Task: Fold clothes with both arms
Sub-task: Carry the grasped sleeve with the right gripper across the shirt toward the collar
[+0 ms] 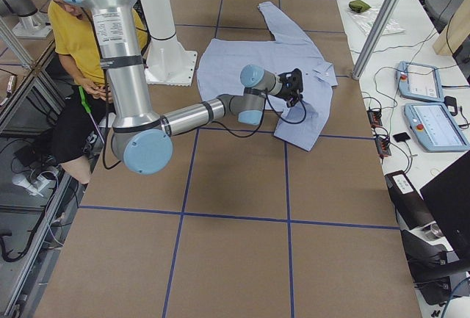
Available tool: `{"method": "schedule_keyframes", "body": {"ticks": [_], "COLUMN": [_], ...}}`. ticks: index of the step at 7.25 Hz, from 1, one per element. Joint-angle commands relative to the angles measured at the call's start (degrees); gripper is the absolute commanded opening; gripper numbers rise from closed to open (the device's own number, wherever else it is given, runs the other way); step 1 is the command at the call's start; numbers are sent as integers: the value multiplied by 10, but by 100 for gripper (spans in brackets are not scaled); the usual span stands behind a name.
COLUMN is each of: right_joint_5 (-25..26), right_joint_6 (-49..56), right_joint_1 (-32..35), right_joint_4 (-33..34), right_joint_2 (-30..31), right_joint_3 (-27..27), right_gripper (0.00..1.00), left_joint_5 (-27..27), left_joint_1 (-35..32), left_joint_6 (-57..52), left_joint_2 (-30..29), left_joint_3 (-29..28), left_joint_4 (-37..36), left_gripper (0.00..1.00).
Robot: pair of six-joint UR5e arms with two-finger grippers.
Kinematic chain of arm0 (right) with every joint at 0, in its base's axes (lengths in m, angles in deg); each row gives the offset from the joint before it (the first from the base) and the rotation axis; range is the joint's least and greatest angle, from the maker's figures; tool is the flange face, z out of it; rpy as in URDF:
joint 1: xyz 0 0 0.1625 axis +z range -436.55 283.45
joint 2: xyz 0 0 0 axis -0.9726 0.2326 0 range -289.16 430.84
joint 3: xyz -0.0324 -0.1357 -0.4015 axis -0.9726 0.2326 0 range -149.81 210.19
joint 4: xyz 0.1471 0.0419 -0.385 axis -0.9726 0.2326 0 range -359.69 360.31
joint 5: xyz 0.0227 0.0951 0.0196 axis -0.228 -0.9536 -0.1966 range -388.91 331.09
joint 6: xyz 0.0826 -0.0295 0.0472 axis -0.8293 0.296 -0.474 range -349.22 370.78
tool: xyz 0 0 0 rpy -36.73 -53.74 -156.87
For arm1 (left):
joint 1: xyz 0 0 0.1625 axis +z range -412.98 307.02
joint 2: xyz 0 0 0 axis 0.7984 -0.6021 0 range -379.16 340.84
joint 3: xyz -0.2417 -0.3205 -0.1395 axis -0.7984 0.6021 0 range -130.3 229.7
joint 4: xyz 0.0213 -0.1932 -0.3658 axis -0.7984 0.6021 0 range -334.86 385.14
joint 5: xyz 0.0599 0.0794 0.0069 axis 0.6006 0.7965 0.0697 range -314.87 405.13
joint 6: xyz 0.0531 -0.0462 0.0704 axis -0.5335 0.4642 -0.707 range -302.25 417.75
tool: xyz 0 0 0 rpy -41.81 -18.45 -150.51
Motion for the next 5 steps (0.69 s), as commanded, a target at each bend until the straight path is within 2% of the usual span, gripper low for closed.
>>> {"method": "schedule_keyframes", "body": {"ticks": [1,4,5], "right_joint_5": [141,251,257], "right_joint_6": [-5,-14,-14], "right_joint_1": [-90,-172,-187], "right_joint_4": [1,46,48], "right_joint_2": [-130,-292,-339], "right_joint_3": [64,188,235], "right_gripper": [0,0,0], "left_joint_5": [0,0,0], "left_joint_1": [0,0,0], "left_joint_6": [0,0,0], "left_joint_2": [0,2,3], "left_joint_3": [-2,-4,-4], "left_joint_4": [1,3,3], "left_gripper": [100,100,100]}}
